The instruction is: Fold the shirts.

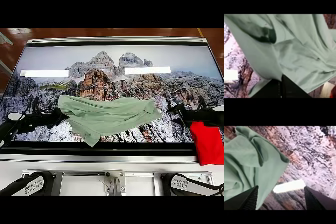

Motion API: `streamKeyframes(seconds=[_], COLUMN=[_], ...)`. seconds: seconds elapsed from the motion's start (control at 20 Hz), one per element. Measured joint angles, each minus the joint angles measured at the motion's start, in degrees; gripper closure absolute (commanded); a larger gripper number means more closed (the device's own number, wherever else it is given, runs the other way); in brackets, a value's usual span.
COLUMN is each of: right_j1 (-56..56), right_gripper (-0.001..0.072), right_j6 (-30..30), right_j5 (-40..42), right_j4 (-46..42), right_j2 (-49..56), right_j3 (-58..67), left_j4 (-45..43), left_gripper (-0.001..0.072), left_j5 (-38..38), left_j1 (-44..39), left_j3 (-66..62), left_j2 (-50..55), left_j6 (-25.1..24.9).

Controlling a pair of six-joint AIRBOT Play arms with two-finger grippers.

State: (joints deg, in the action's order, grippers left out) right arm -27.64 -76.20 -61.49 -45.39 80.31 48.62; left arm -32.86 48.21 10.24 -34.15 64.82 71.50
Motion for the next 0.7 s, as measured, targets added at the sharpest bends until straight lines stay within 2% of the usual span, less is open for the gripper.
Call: streamKeyframes(seconds=[0.2,0.4,0.45,0.5,0.7], right_j1=[5.1,10.4,11.2,11.7,12.8], right_gripper=[0.0032,0.0037,0.0119,0.0152,0.0152], right_j6=[1.3,-0.3,-1.1,-1.4,-2.8], right_j5=[5.7,13.5,15.0,16.2,18.1], right_j4=[2.7,3.5,3.5,3.5,3.6], right_j2=[1.8,3.0,3.1,3.3,4.2], right_j3=[-2.1,-2.7,-2.8,-2.8,-2.9], left_j4=[0.2,0.3,0.3,0.5,1.9], left_gripper=[0.067,0.067,0.067,0.067,0.067], left_j5=[0.4,0.6,0.6,0.6,0.5], left_j1=[0.0,0.0,0.0,0.0,0.0], left_j3=[-0.1,-0.1,-0.1,-0.1,-0.2], left_j2=[-4.3,-8.1,-8.8,-9.4,-10.9], left_j6=[-0.2,-0.3,-0.3,-0.3,-0.3])
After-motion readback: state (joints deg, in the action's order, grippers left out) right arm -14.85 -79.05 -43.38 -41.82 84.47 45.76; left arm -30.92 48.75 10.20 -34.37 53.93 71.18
